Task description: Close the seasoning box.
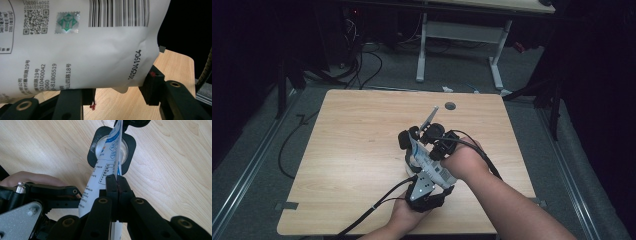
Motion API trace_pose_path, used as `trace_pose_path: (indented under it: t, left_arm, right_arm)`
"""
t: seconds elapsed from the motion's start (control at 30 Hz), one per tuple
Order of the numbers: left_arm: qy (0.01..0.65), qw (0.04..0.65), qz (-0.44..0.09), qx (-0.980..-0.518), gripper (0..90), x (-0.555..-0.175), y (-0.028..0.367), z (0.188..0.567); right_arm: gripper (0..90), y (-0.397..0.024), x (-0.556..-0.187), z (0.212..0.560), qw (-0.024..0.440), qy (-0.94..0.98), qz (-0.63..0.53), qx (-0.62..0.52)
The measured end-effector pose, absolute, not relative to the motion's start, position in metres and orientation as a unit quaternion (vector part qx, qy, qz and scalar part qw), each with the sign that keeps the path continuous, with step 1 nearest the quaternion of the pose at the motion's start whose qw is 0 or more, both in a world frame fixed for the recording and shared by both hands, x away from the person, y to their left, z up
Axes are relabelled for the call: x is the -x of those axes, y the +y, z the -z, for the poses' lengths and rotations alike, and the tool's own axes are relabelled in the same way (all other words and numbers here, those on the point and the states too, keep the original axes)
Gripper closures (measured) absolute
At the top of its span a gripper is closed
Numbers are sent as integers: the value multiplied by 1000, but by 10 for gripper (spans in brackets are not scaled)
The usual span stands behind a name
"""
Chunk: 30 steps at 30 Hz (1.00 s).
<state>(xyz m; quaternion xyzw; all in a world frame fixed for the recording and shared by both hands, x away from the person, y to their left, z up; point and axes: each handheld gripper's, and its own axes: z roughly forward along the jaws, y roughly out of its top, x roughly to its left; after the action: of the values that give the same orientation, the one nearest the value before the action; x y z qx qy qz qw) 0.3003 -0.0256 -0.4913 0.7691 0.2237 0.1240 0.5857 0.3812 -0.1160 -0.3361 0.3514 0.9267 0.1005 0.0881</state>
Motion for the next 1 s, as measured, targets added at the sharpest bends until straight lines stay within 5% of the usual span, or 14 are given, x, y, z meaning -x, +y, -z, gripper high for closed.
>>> trace_pose_path:
  t: [1.0]
  left_arm:
    - [225,588,-126,-766,542,-300,-26,490]
  right_arm:
    - [900,-115,-383,335,86,928,-100,-349]
